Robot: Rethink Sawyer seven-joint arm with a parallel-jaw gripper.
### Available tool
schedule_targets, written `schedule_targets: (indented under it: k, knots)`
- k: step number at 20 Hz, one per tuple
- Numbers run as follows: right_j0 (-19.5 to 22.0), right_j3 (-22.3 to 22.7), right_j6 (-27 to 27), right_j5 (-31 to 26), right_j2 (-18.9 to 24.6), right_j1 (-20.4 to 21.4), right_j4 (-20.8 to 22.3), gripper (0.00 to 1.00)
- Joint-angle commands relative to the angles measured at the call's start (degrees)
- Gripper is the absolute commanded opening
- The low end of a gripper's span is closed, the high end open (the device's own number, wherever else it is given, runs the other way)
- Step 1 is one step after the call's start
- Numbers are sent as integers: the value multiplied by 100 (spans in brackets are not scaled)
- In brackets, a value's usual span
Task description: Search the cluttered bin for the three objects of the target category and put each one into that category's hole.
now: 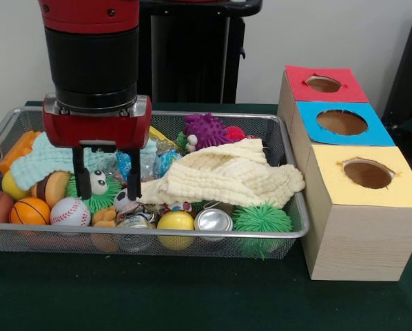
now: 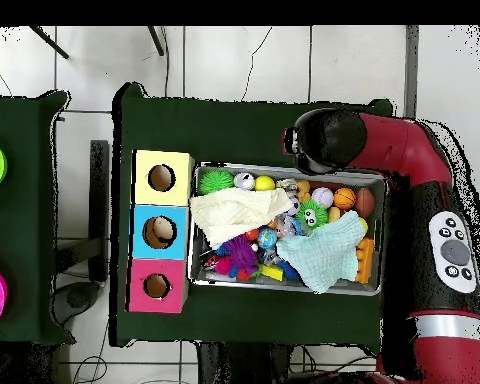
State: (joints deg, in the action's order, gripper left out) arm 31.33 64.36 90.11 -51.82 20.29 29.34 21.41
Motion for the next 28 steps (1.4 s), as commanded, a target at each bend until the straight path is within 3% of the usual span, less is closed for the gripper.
schedule_targets:
  k: [1, 11, 20, 28]
  knots:
    - [109, 472, -654, 56, 50, -29, 299, 100]
    - [-198, -382, -646, -138, 61, -631, 488, 100]
    - [-243, -791, -669, 0, 150, -1058, 504, 100]
    - [-278, -1115, -799, -158, 173, -1197, 475, 100]
